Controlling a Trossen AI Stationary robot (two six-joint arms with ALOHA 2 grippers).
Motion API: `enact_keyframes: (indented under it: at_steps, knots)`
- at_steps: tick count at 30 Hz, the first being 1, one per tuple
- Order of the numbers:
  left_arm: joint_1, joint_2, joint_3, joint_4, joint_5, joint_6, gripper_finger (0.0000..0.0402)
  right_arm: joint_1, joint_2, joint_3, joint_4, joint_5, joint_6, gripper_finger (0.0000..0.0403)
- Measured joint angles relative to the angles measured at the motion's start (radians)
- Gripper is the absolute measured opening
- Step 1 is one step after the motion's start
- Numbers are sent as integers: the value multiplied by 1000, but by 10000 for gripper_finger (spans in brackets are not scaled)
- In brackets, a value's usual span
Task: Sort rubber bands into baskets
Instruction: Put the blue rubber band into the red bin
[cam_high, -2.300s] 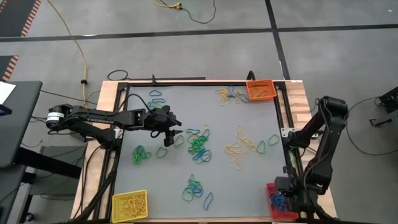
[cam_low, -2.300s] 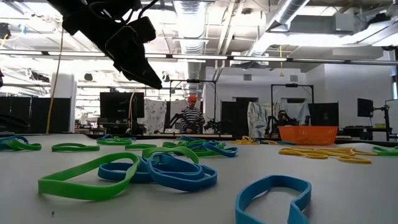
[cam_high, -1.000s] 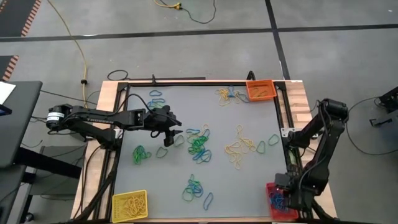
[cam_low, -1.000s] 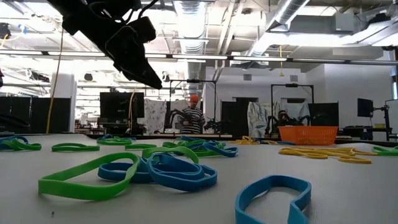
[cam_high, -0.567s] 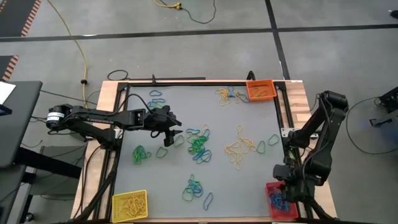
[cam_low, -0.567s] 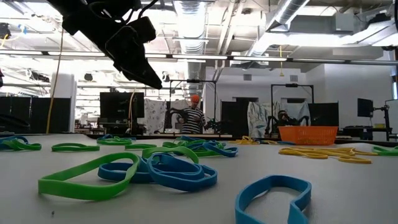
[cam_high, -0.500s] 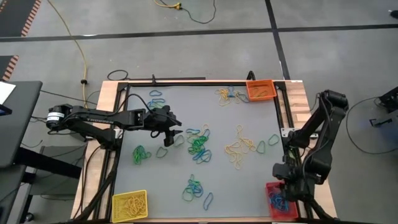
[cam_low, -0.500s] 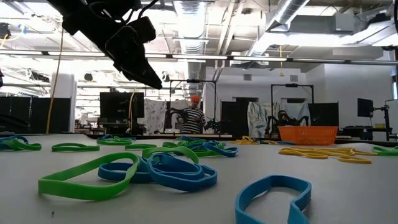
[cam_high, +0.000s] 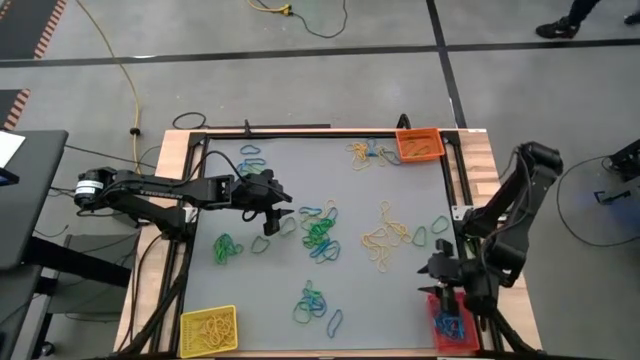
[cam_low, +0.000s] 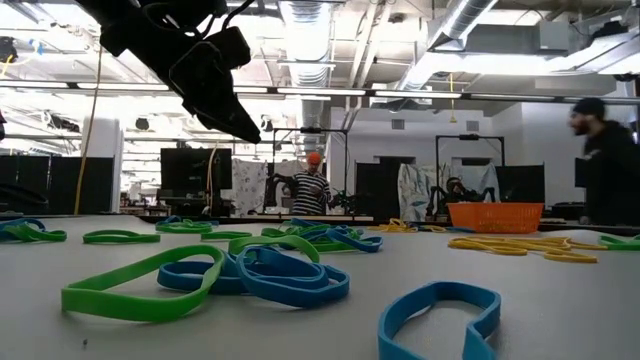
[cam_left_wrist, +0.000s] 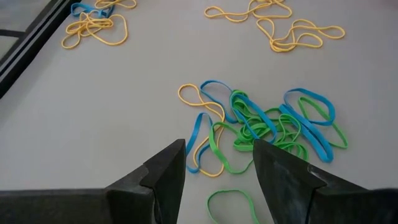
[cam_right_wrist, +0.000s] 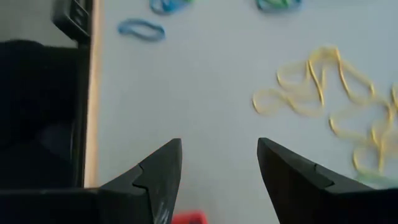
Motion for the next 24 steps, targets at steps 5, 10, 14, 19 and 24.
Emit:
enact_keyframes:
  at_steps: [5,10,14,19,24]
  knots:
    - [0,0,0,0,0,0,178,-69,56,0,183,21,-218,239]
    - [0,0,0,0,0,0,178,-148,146,0,349,27,-388,239]
    - [0,0,0,0,0,0,178,-206,239,0,461,17,-482,239]
    - [0,0,0,0,0,0,178,-274,359,0,613,-26,-563,239]
    - [0,0,0,0,0,0,178,-329,468,0,796,-105,-681,239]
